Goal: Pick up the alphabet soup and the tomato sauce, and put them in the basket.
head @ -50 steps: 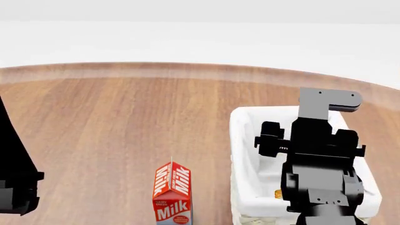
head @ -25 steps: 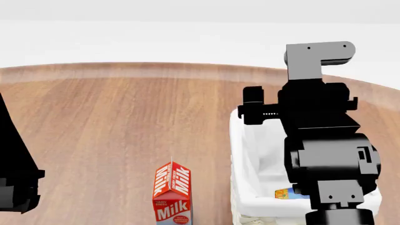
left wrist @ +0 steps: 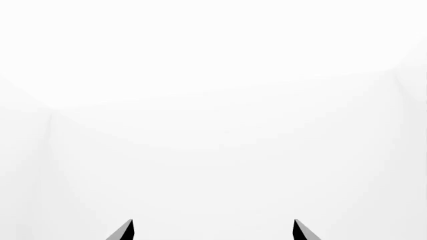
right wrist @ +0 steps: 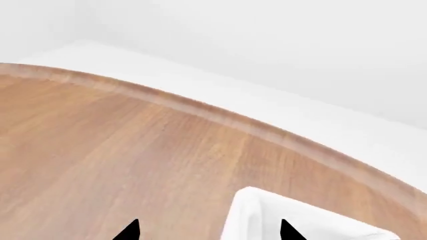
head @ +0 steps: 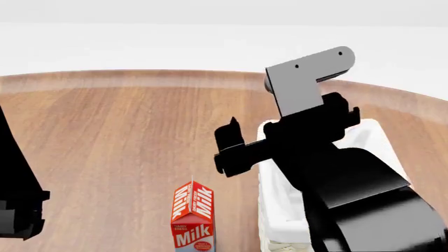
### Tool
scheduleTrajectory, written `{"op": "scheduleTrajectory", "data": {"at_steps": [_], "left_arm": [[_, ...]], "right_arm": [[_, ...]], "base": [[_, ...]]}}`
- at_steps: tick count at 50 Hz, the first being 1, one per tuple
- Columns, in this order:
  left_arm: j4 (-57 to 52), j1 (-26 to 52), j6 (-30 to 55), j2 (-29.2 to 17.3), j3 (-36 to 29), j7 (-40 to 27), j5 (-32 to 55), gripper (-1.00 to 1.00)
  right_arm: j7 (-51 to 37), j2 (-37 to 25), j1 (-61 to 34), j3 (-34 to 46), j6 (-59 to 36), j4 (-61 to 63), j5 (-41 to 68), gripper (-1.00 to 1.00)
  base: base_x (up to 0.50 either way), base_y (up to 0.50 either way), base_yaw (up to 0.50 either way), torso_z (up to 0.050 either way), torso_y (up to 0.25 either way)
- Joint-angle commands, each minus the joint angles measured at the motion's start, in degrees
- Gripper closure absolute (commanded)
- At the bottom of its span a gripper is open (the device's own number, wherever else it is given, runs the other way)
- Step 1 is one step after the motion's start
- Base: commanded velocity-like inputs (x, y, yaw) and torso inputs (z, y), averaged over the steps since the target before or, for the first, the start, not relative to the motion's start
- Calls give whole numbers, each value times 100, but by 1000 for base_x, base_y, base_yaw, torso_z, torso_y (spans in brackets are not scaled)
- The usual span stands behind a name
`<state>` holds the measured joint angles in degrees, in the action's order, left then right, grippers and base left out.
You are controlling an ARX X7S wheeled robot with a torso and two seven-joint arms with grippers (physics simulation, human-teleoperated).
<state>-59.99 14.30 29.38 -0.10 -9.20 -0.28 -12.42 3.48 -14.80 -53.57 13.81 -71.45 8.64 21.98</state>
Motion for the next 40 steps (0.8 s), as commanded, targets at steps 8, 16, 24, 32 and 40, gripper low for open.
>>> {"op": "scheduleTrajectory", "data": {"at_steps": [8, 16, 24, 32, 40], "left_arm": [[0, 12, 13, 1, 9, 22, -18, -100], [0, 136, 45, 3, 98, 78, -33, -100], [0, 152, 47, 4, 115, 67, -38, -100], [0, 169, 68, 3, 67, 58, -49, -100], [0, 68, 2, 3, 73, 43, -42, -100]], "right_arm": [[-1000, -133, 984, -602, -1851, 3069, 2692, -100], [-2960, -593, 1139, -653, -1828, 3232, 5394, -100], [-3522, -935, 1432, -539, -1645, 3388, 6295, -100], [-4780, -1362, 1384, 216, -1342, 3534, 8052, -100], [-4112, -1309, 2317, 259, -1456, 3895, 7159, -100]], "base": [[0, 0, 0, 0, 0], [0, 0, 0, 0, 0], [0, 0, 0, 0, 0], [0, 0, 0, 0, 0], [0, 0, 0, 0, 0]]}}
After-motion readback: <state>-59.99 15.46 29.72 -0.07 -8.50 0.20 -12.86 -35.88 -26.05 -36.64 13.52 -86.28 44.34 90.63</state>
